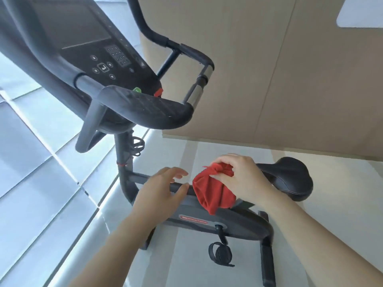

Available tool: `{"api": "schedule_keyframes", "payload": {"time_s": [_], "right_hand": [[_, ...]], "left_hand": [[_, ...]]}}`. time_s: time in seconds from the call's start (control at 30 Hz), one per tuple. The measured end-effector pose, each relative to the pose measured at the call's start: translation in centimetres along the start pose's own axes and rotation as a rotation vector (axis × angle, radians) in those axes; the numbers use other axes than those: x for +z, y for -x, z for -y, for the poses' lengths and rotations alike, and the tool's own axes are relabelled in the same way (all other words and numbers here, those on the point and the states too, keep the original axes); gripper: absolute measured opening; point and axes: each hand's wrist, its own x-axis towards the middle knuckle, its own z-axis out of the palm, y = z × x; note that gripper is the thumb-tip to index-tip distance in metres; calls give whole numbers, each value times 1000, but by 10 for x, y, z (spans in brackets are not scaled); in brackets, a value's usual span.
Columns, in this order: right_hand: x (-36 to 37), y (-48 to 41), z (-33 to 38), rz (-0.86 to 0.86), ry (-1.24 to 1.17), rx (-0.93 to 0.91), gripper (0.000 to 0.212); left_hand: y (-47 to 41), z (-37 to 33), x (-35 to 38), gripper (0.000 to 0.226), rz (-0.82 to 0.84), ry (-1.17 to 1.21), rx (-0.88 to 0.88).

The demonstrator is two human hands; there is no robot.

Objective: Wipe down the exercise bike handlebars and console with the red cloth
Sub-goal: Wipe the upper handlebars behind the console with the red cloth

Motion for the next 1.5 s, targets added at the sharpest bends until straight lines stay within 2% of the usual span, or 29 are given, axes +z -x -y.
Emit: {"api": "schedule_keyframes", "payload": {"time_s": [0.23,0.4,0.63,0.73,0.93,1.13,1.27,1.4,1.5], "right_hand": [[29,-35,44,112,-65,-131,8],[39,-46,75,124,-88,-181,11],[43,-64,133,11,-113,-282,10],[43,-82,172,-63,-113,-353,10],[49,-122,239,-152,-93,-415,8],[65,-160,285,-223,-116,-408,5],[70,-187,307,-229,-127,-395,5],[57,-224,322,-229,-143,-350,5],[37,-256,336,-294,-145,-337,6]], "left_hand": [[22,17,-43,23,-131,-22,-89],[27,25,-74,20,-220,9,-48],[23,49,-139,17,-247,31,10],[15,54,-185,15,-318,89,71],[10,75,-265,15,-375,44,195],[-5,102,-315,12,-302,-42,225],[-22,106,-338,15,-287,-72,309],[-39,109,-355,19,-271,-137,352],[-57,110,-374,22,-308,-178,352]]}}
